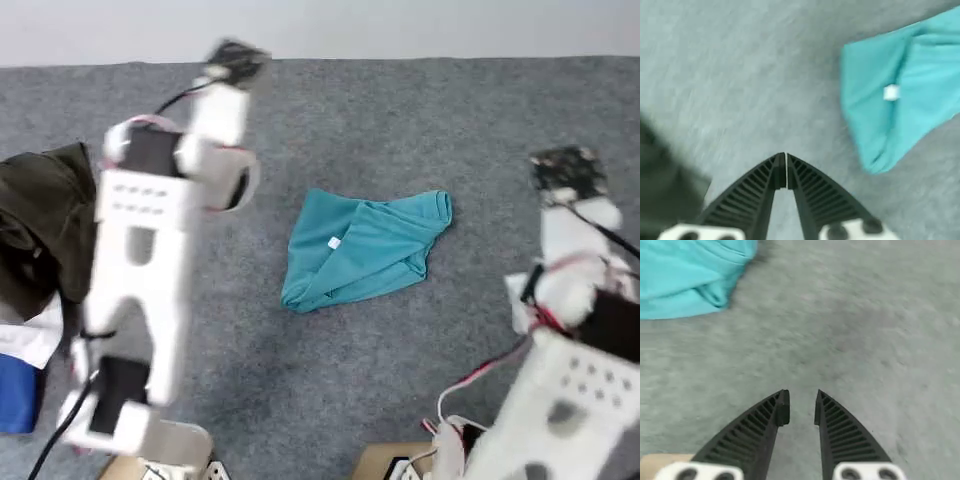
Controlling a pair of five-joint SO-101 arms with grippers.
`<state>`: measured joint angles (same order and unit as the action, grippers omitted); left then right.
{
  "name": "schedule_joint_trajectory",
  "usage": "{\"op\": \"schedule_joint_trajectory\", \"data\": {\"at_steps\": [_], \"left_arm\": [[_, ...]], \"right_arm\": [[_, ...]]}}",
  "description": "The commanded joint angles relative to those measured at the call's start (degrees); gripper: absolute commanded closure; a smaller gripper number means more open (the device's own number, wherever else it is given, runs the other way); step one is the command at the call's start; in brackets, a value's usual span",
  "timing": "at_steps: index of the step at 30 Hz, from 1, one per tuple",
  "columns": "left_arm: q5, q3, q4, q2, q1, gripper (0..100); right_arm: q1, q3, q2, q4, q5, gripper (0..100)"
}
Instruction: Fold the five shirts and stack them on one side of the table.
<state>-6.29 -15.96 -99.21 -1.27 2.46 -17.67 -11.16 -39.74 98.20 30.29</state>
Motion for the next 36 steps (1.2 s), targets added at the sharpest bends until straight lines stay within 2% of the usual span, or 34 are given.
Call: {"op": "schedule_joint_trajectory", "data": {"at_steps": [1, 11, 15, 21, 26, 30, 36], "left_arm": [[-0.7, 7.52, -1.32, -8.7, -7.65, 100], [-4.22, 22.9, -1.32, -20.75, -24.09, 100], [-6.77, 26.42, -1.32, -24.26, -29.54, 100], [-10.2, 28.97, -1.32, -27.96, -36.48, 100], [-14.51, 31.34, -1.32, -30.77, -41.93, 100], [-16.97, 34.33, -1.23, -33.32, -45.01, 100], [-17.76, 36.62, -1.14, -37.36, -45.54, 100]], "right_arm": [[7.25, 0.35, 6.11, -3.82, -3.87, 89.5], [27.47, 0.7, 23.96, -18.15, -10.2, 89.5], [32.92, 0.79, 29.93, -23.87, -11.16, 89.5], [33.89, 2.11, 37.93, -31.96, -11.08, 87.4], [34.15, 10.29, 41.98, -26.15, -11.16, 73.4], [34.95, 14.95, 43.03, -24.4, -11.16, 74.2], [35.91, 16.62, 43.21, -24.04, -11.16, 74.5]]}}
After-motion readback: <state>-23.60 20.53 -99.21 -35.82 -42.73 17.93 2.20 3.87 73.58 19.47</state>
